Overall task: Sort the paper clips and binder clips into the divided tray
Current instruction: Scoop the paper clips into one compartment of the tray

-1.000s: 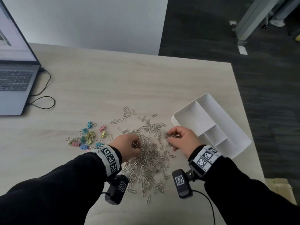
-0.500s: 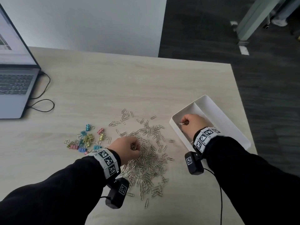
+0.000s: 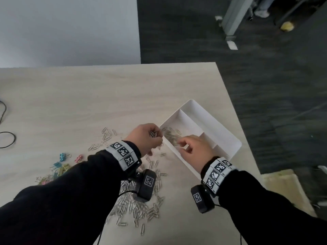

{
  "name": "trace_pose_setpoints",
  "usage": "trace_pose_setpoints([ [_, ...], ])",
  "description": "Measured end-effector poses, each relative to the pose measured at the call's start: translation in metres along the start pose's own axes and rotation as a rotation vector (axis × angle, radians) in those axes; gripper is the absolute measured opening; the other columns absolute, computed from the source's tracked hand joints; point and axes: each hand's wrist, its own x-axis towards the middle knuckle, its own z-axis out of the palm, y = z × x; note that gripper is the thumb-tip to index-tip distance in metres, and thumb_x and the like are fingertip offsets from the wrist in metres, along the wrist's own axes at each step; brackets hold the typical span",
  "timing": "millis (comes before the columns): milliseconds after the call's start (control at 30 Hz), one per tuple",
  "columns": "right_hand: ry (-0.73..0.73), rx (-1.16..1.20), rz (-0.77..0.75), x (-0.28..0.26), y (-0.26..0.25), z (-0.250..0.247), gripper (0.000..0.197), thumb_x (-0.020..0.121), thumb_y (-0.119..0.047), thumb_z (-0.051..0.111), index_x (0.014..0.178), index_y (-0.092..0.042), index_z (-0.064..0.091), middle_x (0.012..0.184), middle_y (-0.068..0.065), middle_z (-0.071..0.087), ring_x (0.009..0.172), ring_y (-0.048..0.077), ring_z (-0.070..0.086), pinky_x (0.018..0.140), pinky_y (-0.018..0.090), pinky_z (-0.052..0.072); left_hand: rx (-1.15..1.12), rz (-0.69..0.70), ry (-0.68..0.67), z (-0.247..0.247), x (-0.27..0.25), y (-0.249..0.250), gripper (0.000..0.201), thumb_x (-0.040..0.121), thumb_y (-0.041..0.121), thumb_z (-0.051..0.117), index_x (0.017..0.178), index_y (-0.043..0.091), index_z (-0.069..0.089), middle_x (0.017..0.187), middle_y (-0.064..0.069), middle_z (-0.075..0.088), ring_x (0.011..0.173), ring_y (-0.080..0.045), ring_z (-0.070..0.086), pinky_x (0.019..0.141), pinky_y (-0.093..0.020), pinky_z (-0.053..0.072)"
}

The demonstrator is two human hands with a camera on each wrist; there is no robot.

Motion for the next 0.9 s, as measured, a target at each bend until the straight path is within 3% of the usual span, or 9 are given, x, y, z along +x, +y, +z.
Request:
trace_pose_setpoints([
  [100,-0.045,-0.056,-0.054,-0.016,0.012,0.005,0.016,0.087,-0.021,0.064,0.103,-0.022,0.068,0.092,-0.009,0.06,0.076,0.007,0.054,0.077,0.024,0.047,-0.006,0.032,-0.004,0.016,0.024,0.021,0.007,0.079,0.014,0.065,0.08,0.021,0.065,0.063,0.002,0.064,0.043,-0.016,0.062,0.042,-0.027,0.053],
  [200,-0.038,-0.069,-0.106,-0.026,0.017,0.011,0.014,0.086,-0.021,0.064,0.098,-0.022,0.069,0.087,-0.014,0.057,0.069,-0.003,0.045,0.072,0.014,0.038,0.023,0.038,0.01,0.035,0.039,0.034,0.007,0.08,0.014,0.062,0.083,0.02,0.065,0.067,0.002,0.067,0.042,-0.014,0.062,0.044,-0.026,0.053],
  [333,-0.002,-0.05,-0.147,-0.03,0.019,0.016,0.011,0.086,-0.021,0.062,0.093,-0.022,0.069,0.085,-0.017,0.057,0.07,-0.018,0.043,0.069,0.0,0.028,-0.074,0.021,-0.01,0.055,0.045,0.03,0.018,0.083,0.022,0.068,0.101,0.022,0.066,0.095,0.002,0.069,0.068,-0.019,0.07,0.059,-0.035,0.062],
  [433,-0.009,-0.06,-0.153,-0.031,0.02,0.017,0.011,0.086,-0.024,0.061,0.095,-0.026,0.068,0.088,-0.015,0.061,0.069,-0.016,0.042,0.071,0.005,0.032,-0.161,0.009,-0.036,0.054,0.04,0.022,0.032,0.088,0.022,0.066,0.119,0.024,0.061,0.113,0.009,0.063,0.085,-0.017,0.069,0.064,-0.036,0.063],
  [500,-0.03,-0.08,-0.153,-0.03,0.02,0.019,0.011,0.087,-0.028,0.06,0.095,-0.028,0.067,0.09,-0.014,0.063,0.068,-0.009,0.044,0.073,0.015,0.041,-0.164,0.018,-0.013,0.045,0.032,0.013,0.035,0.09,0.022,0.063,0.124,0.025,0.058,0.119,0.013,0.06,0.091,-0.014,0.067,0.065,-0.036,0.063],
  [633,-0.111,-0.101,-0.146,-0.027,0.004,0.026,0.013,0.089,-0.031,0.058,0.098,-0.029,0.067,0.091,-0.016,0.063,0.066,-0.003,0.047,0.073,0.02,0.042,-0.094,0.015,0.092,0.014,0.012,-0.019,0.023,0.091,0.026,0.059,0.113,0.031,0.063,0.11,0.018,0.064,0.082,-0.012,0.069,0.067,-0.037,0.062],
  [700,-0.17,-0.109,-0.171,-0.022,-0.007,0.034,0.015,0.089,-0.029,0.058,0.101,-0.026,0.067,0.095,-0.013,0.063,0.07,-0.002,0.049,0.074,0.021,0.044,0.03,-0.011,0.129,-0.002,-0.003,-0.04,0.02,0.092,0.027,0.059,0.111,0.029,0.064,0.108,0.015,0.065,0.084,-0.009,0.065,0.078,-0.031,0.058],
  [800,-0.267,-0.173,-0.184,-0.012,-0.022,0.05,0.023,0.089,-0.031,0.056,0.11,-0.025,0.063,0.102,-0.009,0.058,0.082,0.005,0.05,0.08,0.025,0.045,0.236,-0.048,0.195,-0.022,-0.028,-0.079,0.03,0.092,0.026,0.058,0.122,0.026,0.061,0.127,0.008,0.056,0.116,-0.012,0.055,0.101,-0.03,0.043],
  [900,-0.329,-0.302,-0.111,-0.002,-0.032,0.066,0.043,0.087,-0.043,0.055,0.127,-0.031,0.051,0.116,-0.007,0.051,0.101,0.012,0.053,0.093,0.033,0.046,0.413,-0.103,0.191,-0.029,-0.052,-0.116,0.044,0.091,0.035,0.055,0.135,0.03,0.05,0.149,0.006,0.039,0.136,-0.018,0.038,0.113,-0.038,0.034],
])
